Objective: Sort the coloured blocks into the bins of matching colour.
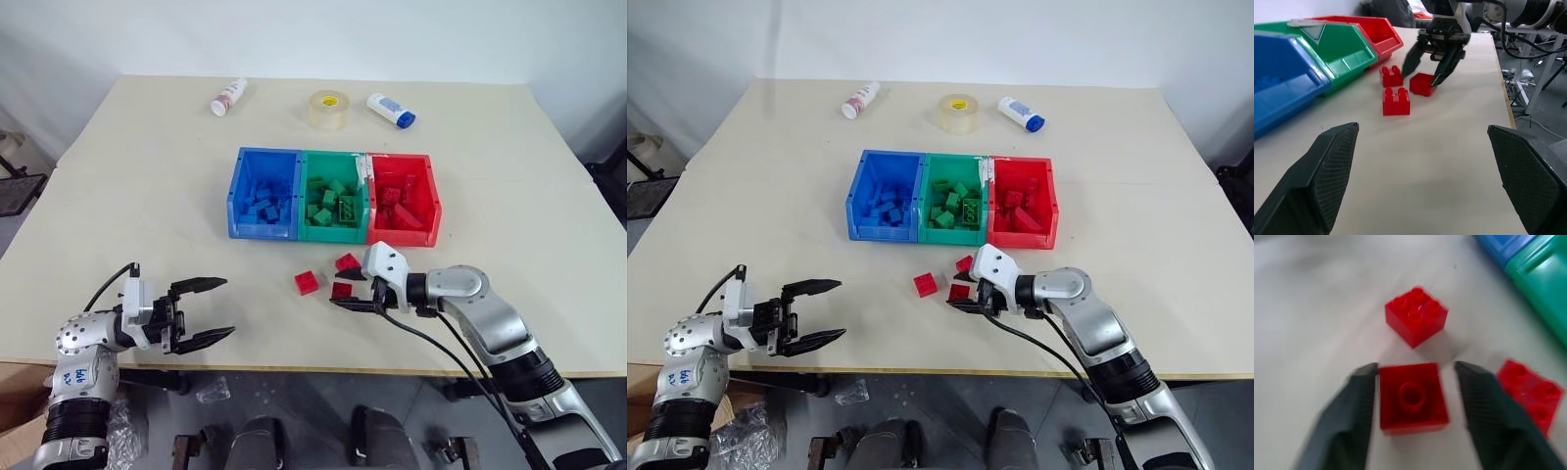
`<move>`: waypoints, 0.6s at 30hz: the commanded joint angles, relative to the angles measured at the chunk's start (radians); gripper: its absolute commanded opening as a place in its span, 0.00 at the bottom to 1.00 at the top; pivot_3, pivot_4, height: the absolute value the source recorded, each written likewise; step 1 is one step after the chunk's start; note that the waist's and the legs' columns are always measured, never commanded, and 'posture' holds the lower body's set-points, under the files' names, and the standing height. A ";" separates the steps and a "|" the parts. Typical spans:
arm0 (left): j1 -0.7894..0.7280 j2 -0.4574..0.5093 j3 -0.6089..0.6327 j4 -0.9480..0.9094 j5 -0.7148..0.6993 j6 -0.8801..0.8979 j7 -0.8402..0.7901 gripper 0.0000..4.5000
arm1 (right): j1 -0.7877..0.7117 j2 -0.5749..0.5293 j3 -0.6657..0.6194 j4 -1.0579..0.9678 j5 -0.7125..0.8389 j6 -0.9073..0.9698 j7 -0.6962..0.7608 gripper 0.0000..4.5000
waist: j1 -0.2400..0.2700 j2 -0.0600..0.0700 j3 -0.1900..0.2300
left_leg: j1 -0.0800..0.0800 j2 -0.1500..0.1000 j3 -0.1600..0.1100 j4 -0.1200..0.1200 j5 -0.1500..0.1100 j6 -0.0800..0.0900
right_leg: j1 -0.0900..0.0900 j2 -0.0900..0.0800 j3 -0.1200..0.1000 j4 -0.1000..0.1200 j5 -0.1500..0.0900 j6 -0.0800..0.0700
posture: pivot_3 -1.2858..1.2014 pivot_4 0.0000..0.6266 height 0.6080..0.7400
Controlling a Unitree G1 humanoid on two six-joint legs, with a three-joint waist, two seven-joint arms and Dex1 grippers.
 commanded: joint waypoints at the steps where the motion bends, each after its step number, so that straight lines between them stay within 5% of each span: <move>1: -0.007 -0.006 0.010 -0.025 -0.020 -0.006 0.004 1.00 | 0.017 -0.009 -0.022 -0.085 0.029 0.022 0.008 0.32 | -0.001 0.000 0.000 | 0.000 0.000 0.000 0.000 0.000 0.000 | 0.000 0.000 0.000 0.000 0.000 0.000 | 0.52 0.24 1.00; 10: -0.037 -0.017 -0.003 0.001 -0.007 -0.010 -0.001 1.00 | 0.043 -0.015 -0.039 -0.118 0.036 0.028 -0.001 0.32 | -0.001 0.000 0.000 | 0.000 0.000 0.000 0.000 0.000 0.000 | 0.000 0.000 0.000 0.000 0.000 0.000 | 0.52 0.24 1.00; 18: -0.063 -0.015 -0.010 0.032 -0.002 -0.012 -0.011 1.00 | -0.129 -0.010 -0.251 0.026 0.081 0.013 -0.114 0.32 | -0.001 0.000 0.000 | 0.000 0.000 0.000 0.000 0.000 0.000 | 0.000 0.000 0.000 0.000 0.000 0.000 | 0.52 0.24 1.00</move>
